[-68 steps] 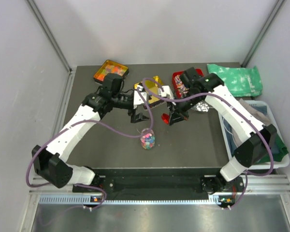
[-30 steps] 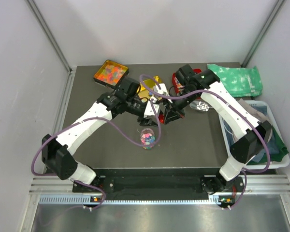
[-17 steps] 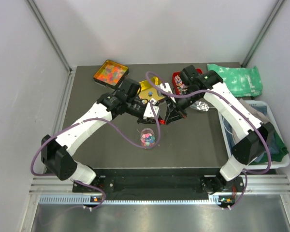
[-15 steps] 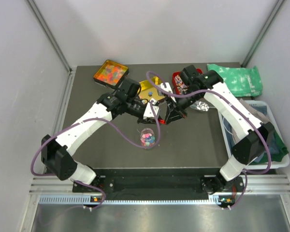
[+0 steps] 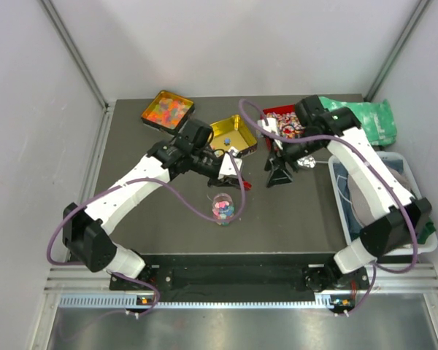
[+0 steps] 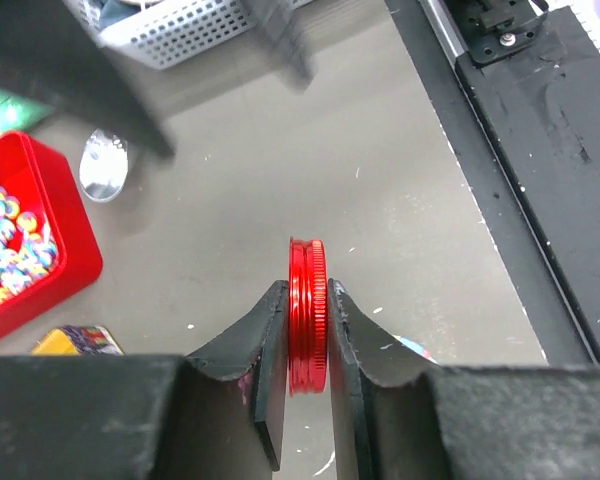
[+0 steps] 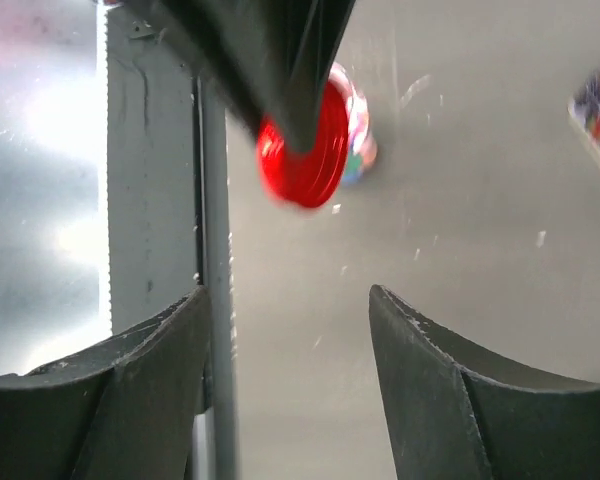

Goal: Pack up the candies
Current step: Pick up the bottle lid at the center of the board.

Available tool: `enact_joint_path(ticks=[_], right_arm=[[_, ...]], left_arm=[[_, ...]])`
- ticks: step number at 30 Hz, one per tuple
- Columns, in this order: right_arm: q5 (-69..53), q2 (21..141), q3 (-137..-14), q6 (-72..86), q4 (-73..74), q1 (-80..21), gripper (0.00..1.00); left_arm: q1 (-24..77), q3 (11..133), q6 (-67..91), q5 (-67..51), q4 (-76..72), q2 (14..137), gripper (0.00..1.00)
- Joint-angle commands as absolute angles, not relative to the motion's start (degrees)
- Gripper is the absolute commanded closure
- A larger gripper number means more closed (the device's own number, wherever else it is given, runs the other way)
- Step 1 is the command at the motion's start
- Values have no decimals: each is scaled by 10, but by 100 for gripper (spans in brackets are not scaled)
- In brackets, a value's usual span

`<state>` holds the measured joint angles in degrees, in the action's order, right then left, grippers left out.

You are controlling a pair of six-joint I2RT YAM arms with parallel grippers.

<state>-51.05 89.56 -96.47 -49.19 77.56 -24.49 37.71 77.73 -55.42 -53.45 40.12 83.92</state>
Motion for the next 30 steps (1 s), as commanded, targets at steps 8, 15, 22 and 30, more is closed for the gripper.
enact_joint_path(ticks=[8,15,22,30], right_arm=[[-352,673,-754,-309,498,-239,35],[-157,587,-629,-279,353,-299,33],[-27,577,-564,-264,255,-336,19],[61,582,-550,-247,175,-360,1]], left_arm=[[379,775,-351,-442,224,891,90],[372,852,-166,-417,164,974,97],[348,930,62,-553,32,1055,97],[334,886,390,-677,-303,1117,100]])
